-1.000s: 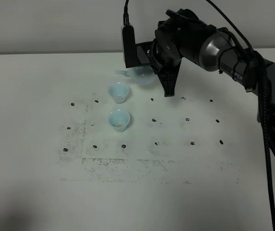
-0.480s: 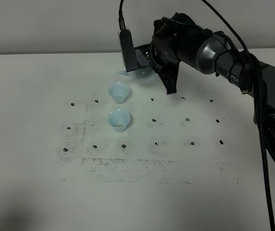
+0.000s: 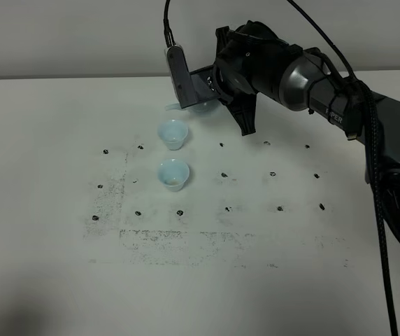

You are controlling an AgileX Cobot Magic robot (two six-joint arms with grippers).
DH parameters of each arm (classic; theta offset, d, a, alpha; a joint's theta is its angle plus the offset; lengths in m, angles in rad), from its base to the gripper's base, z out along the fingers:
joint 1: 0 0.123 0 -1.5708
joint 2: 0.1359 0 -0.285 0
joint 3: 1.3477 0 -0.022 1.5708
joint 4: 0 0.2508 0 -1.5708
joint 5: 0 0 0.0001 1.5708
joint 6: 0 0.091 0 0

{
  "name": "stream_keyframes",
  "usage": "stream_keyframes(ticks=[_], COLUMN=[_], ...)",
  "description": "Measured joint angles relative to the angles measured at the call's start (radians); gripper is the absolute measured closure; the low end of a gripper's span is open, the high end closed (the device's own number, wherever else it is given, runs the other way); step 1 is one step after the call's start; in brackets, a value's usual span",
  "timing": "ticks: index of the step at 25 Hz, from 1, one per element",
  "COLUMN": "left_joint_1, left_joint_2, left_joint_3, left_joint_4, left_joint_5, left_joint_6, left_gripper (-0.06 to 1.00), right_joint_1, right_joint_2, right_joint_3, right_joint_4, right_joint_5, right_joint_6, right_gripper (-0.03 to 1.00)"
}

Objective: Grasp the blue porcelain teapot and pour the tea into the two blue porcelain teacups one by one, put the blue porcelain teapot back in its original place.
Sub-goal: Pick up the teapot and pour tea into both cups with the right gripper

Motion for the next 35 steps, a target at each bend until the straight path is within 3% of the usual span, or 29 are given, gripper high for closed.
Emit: stream_keyframes(ticks=[14, 35], left_joint_1=[0.0, 0.0], left_joint_2=[0.0, 0.0], left_joint_3=[0.0, 0.0], left_joint_4=[0.0, 0.0], left_joint_5=[0.0, 0.0], left_joint_6=[0.0, 0.0], left_gripper=[0.22, 0.22], right_joint_1=[0.009, 0.048], right_joint_2=[0.0, 0.0], right_joint_3=[0.0, 0.0], right_joint_4=[-0.049, -0.187], right_joint_5=[0.054, 0.046], right_joint_6=[-0.002, 0.053], right_gripper=[0.92, 0.92])
